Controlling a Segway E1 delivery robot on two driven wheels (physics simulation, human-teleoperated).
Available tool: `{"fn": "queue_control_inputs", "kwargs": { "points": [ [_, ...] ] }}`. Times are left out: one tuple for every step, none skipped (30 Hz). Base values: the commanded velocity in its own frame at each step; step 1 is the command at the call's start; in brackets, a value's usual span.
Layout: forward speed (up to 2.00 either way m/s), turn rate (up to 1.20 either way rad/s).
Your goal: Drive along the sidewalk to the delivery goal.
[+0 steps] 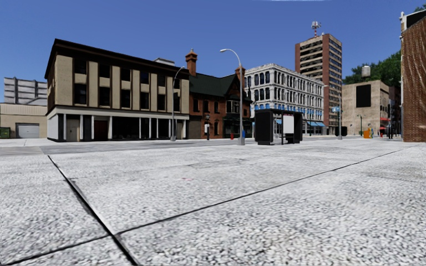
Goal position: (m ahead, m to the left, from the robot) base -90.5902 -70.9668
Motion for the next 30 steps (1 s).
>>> {"fn": "queue_control_inputs", "kwargs": {
  "points": [
    [0.68, -0.37],
    [0.68, -0.37],
    [0.68, -0.37],
    [0.68, -0.37],
    [0.68, -0.37],
    [0.68, -0.37],
    [0.68, -0.37],
    [0.67, -0.37],
    [0.67, -0.37],
    [0.67, -0.37],
    [0.67, -0.37],
    [0.67, -0.37],
    [0.67, -0.37],
    [0.67, -0.37],
    [0.67, -0.37],
    [0.67, -0.37],
    [0.67, -0.37],
    [0.67, -0.37],
    [0.67, -0.37],
    [0.67, -0.37],
    [0.67, -0.37],
    [0.67, -0.37],
    [0.67, -0.37],
    [0.68, -0.37],
    [0.68, -0.37],
    [0.68, -0.37],
    [0.68, -0.37],
    [0.68, -0.37],
    [0.68, -0.37],
    [0.68, -0.37]
  ]
}}
